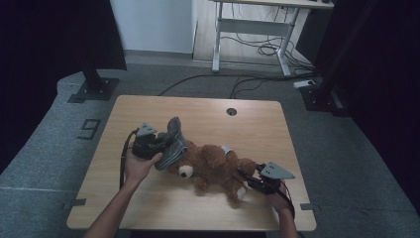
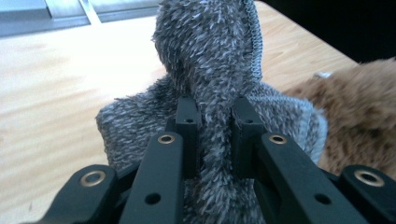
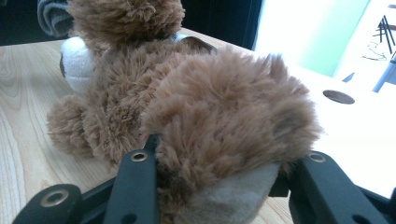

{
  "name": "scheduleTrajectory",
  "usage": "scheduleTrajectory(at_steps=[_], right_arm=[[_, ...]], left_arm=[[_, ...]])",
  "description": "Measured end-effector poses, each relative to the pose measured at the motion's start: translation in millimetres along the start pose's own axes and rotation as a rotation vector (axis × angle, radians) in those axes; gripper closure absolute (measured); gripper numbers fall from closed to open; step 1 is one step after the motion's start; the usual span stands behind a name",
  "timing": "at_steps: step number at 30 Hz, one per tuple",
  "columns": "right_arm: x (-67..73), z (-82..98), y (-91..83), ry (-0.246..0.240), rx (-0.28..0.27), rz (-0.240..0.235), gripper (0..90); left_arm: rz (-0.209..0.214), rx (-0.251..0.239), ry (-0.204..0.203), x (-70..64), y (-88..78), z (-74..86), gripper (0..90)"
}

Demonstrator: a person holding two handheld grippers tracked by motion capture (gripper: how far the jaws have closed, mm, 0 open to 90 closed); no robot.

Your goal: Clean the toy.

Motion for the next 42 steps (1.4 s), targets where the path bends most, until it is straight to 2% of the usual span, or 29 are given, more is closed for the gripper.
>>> scheduleTrajectory(at_steps=[3,5,9,12,15,19,22,26,31,32,34,36,39,42], right_arm=[[-0.5,0.4,0.4,0.003,-0.001,0.000,58.1],[-0.6,0.4,0.8,0.003,-0.002,0.001,58.1],[-0.8,0.1,0.0,0.004,-0.003,0.004,57.9],[-1.1,0.0,-0.3,0.000,-0.004,0.004,57.8],[-0.8,-0.7,-0.6,0.002,-0.009,0.000,57.3],[0.2,-3.2,-0.8,0.014,-0.011,0.000,53.5],[-1.9,-10.1,-2.9,0.042,-0.011,0.016,45.1],[-6.3,-32.9,-10.9,0.104,-0.045,0.006,31.4],[-17.4,-69.6,-20.1,0.173,-0.139,-0.011,26.6],[-19.8,-74.7,-19.2,0.172,-0.132,-0.010,26.6],[-22.7,-79.6,-11.3,0.162,-0.083,-0.008,26.2],[-20.0,-77.5,-1.6,0.158,-0.037,-0.030,24.8],[-1.8,-66.7,14.9,0.177,0.037,-0.115,18.5],[24.6,-47.9,28.4,0.176,0.124,-0.189,12.5]], left_arm=[[0.027,0.002,0.019,-15.5,5.1,-10.1,76.8],[0.039,0.013,0.041,-29.2,14.2,-17.3,76.8],[0.043,0.067,0.063,-44.6,36.5,-20.6,76.6],[0.034,0.115,0.064,-44.9,49.8,-12.8,76.6],[0.040,0.141,0.050,-39.3,56.2,0.5,76.7],[0.077,0.142,0.013,-32.6,53.9,15.7,77.5],[0.090,0.123,0.003,-31.7,47.6,21.4,77.7],[0.105,0.093,0.008,-32.5,40.4,31.5,78.0],[0.115,0.073,0.013,-34.7,33.7,38.5,78.1],[0.118,0.070,0.017,-35.1,32.1,39.9,78.1],[0.132,0.064,0.007,-35.1,27.7,42.1,78.0],[0.143,0.062,0.004,-34.5,23.9,44.9,78.0],[0.156,0.053,0.000,-34.2,18.0,49.8,77.9],[0.162,0.052,0.000,-33.5,14.4,52.8,77.9]])
Point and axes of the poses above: each handheld gripper's, and its own axes: y roughly forward along the jaws, z roughly out of its underside, x roughly to its left, the point moved 9 cm from there along y, roughly forward along the jaws, and after that the axes turned 15 degrees about -y, right-handed, at the moved point
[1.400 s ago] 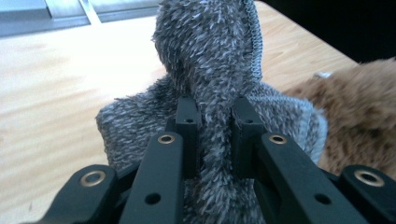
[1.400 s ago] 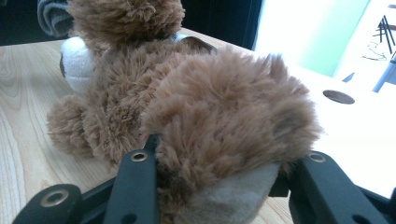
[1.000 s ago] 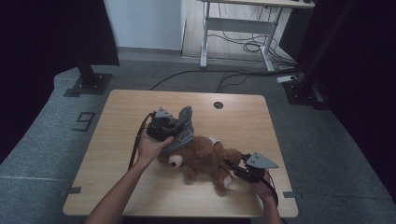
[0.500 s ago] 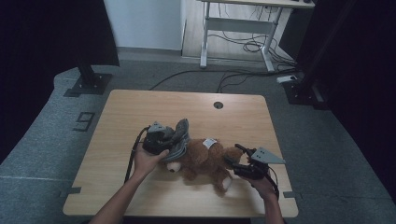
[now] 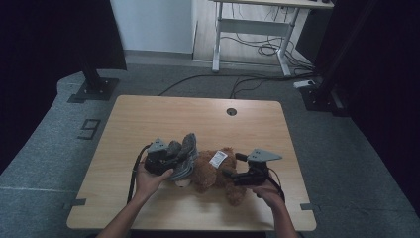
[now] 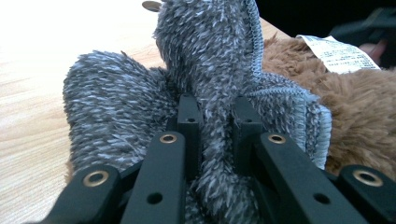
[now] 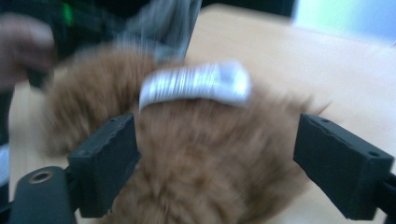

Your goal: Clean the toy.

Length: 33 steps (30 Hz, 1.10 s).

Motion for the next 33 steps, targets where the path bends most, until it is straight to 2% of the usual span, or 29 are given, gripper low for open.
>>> scheduleTrajectory(at_steps=[3,7,9,10,11,14,15,17,22,24,26,28,30,33], right_arm=[[8.5,17.1,11.7,0.015,0.072,-0.024,7.5],[11.5,35.4,23.8,0.042,0.157,-0.026,6.2],[13.9,45.8,31.3,0.060,0.209,-0.039,8.8],[16.7,48.8,34.1,0.065,0.212,-0.054,13.2],[18.4,50.2,35.6,0.058,0.203,-0.059,16.8],[19.9,47.2,32.6,0.030,0.150,-0.052,39.9],[19.1,44.7,31.5,0.011,0.136,-0.025,46.6],[20.5,39.6,30.7,-0.037,0.126,0.015,53.3],[13.1,25.3,28.3,-0.081,0.064,0.082,59.3],[3.3,16.2,25.5,-0.128,0.039,0.151,59.6],[-3.0,10.4,22.7,-0.157,0.022,0.191,59.6],[-7.4,7.6,19.6,-0.187,0.010,0.213,59.4],[-9.0,8.4,17.5,-0.201,-0.004,0.220,59.1],[-6.2,14.7,18.4,-0.227,-0.003,0.216,58.2]], left_arm=[[0.007,0.000,-0.002,-0.9,-0.3,1.1,77.9],[0.008,0.000,0.002,-2.4,-0.1,2.3,77.8],[0.014,-0.001,-0.004,-2.5,-0.7,2.9,77.8],[0.013,-0.003,-0.004,-2.0,-1.3,3.4,77.8],[0.016,-0.004,-0.009,-1.5,-2.1,4.0,77.8],[0.030,-0.011,-0.028,-0.5,-4.3,4.4,77.8],[0.032,-0.011,-0.029,-0.6,-4.9,4.0,77.8],[0.031,-0.012,-0.029,-1.2,-5.6,2.4,77.8],[0.051,-0.021,-0.055,-2.2,-8.3,-11.5,77.6],[0.051,-0.028,-0.057,-4.1,-6.4,-20.0,77.5],[0.058,-0.034,-0.056,-8.8,-4.6,-28.6,77.4],[0.076,-0.041,-0.040,-19.4,-3.4,-39.1,77.5],[0.098,-0.048,-0.013,-37.9,-0.4,-49.4,77.4],[0.131,-0.039,0.030,-65.8,8.6,-55.5,77.4]])
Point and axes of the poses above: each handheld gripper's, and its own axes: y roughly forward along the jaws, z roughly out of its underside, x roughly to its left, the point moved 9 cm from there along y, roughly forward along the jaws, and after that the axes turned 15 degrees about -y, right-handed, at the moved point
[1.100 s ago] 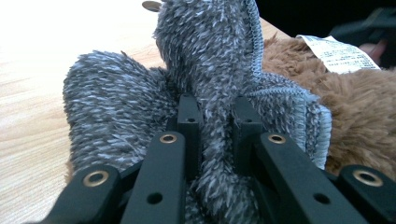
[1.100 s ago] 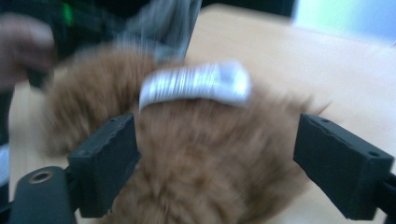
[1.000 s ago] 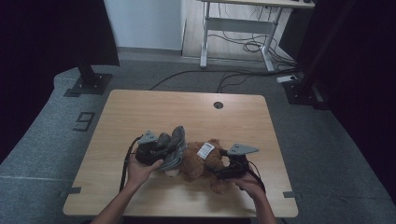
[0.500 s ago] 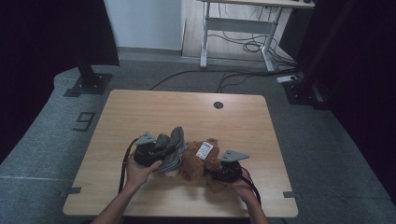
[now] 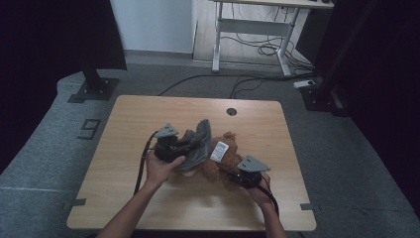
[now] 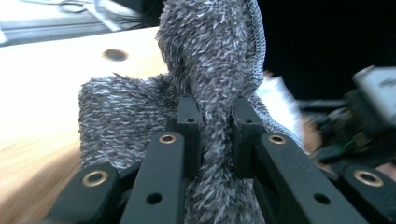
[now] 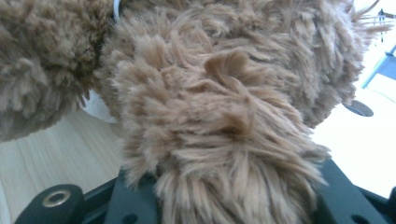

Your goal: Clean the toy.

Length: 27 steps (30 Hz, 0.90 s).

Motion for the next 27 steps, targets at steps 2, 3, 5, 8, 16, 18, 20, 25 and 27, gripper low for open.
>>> scheduleTrajectory(at_steps=[2,3,5,8,16,18,20,25,27], right_arm=[[6.6,3.8,1.6,-0.044,0.008,0.000,57.1],[8.7,4.6,2.3,-0.048,0.010,-0.001,56.8],[12.0,5.4,4.2,-0.044,0.008,0.001,56.4],[9.9,12.3,3.1,-0.013,0.033,0.007,56.4],[7.3,29.9,0.9,0.036,0.034,-0.004,56.4],[7.7,31.8,0.0,0.047,0.034,-0.013,56.4],[7.9,33.6,-1.0,0.052,0.034,-0.021,56.4],[10.2,34.9,-0.5,0.063,0.028,-0.038,56.3],[9.9,35.4,-0.4,0.066,0.025,-0.038,56.4]], left_arm=[[0.025,0.024,0.027,-18.9,13.8,1.5,77.3],[0.031,0.043,0.048,-28.2,23.4,4.6,77.2],[0.017,0.069,0.070,-36.6,38.9,12.4,77.1],[0.005,0.088,0.072,-35.6,51.5,21.6,77.0],[-0.057,0.074,0.016,3.7,37.4,29.1,76.9],[-0.076,0.064,-0.005,18.9,28.3,31.6,77.0],[-0.088,0.053,-0.031,34.5,17.2,34.9,77.0],[-0.087,-0.008,-0.101,64.2,-14.5,38.9,77.2],[-0.109,-0.023,-0.122,77.0,-26.1,39.5,77.1]])
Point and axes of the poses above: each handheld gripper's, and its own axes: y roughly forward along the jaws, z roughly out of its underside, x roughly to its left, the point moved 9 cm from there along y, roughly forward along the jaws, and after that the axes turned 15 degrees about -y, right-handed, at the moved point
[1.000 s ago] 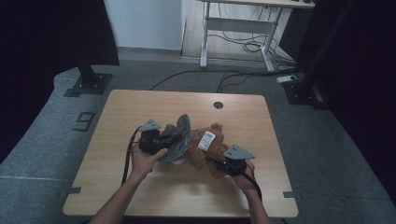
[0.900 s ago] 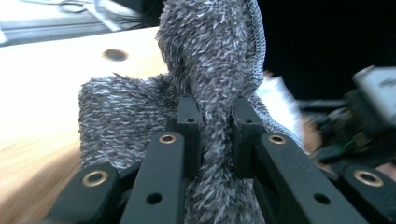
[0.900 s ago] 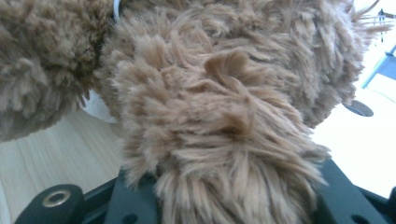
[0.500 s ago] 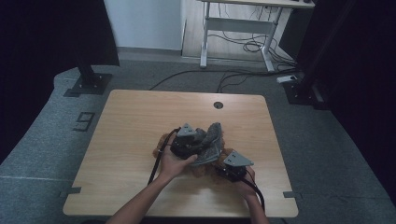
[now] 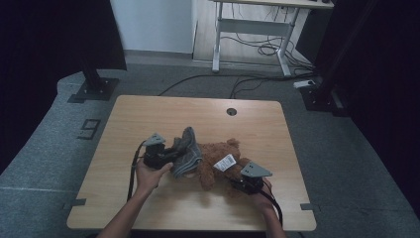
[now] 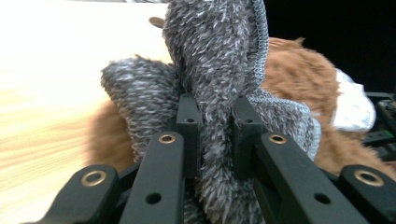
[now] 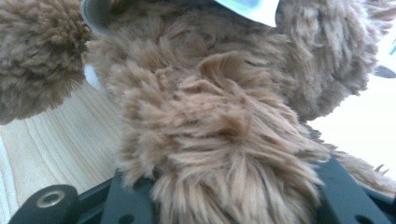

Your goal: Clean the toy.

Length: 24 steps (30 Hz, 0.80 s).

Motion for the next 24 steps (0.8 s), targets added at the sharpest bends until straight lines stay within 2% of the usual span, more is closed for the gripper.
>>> scheduleTrajectory(at_steps=[2,6,11,13,15,17,20,24], right_arm=[[0.2,0.7,0.1,0.005,-0.005,-0.005,56.4],[0.6,2.1,-0.5,0.009,-0.007,-0.011,56.4],[0.0,3.4,-1.1,0.018,-0.011,-0.015,56.4],[-0.3,3.6,-1.2,0.020,-0.013,-0.015,56.4],[-0.5,3.7,-1.1,0.021,-0.015,-0.018,56.4],[-1.1,4.1,-1.5,0.024,-0.016,-0.020,56.4],[-1.9,4.3,-1.6,0.029,-0.022,-0.020,56.4],[-0.7,3.1,-1.0,0.023,-0.023,-0.011,56.4]], left_arm=[[-0.020,-0.003,-0.014,10.8,-4.6,0.2,77.0],[-0.090,0.000,-0.023,33.8,-6.6,5.3,77.2],[-0.167,0.044,-0.054,61.5,0.1,17.4,77.4],[-0.172,0.052,-0.064,65.3,0.8,18.2,77.4],[-0.164,0.038,-0.065,60.7,-2.3,13.5,77.7],[-0.145,0.009,-0.039,47.6,-7.8,4.2,77.8],[-0.076,-0.021,0.004,12.0,-14.3,-12.5,78.2],[-0.004,-0.009,0.051,-28.6,-4.2,-23.8,78.6]])
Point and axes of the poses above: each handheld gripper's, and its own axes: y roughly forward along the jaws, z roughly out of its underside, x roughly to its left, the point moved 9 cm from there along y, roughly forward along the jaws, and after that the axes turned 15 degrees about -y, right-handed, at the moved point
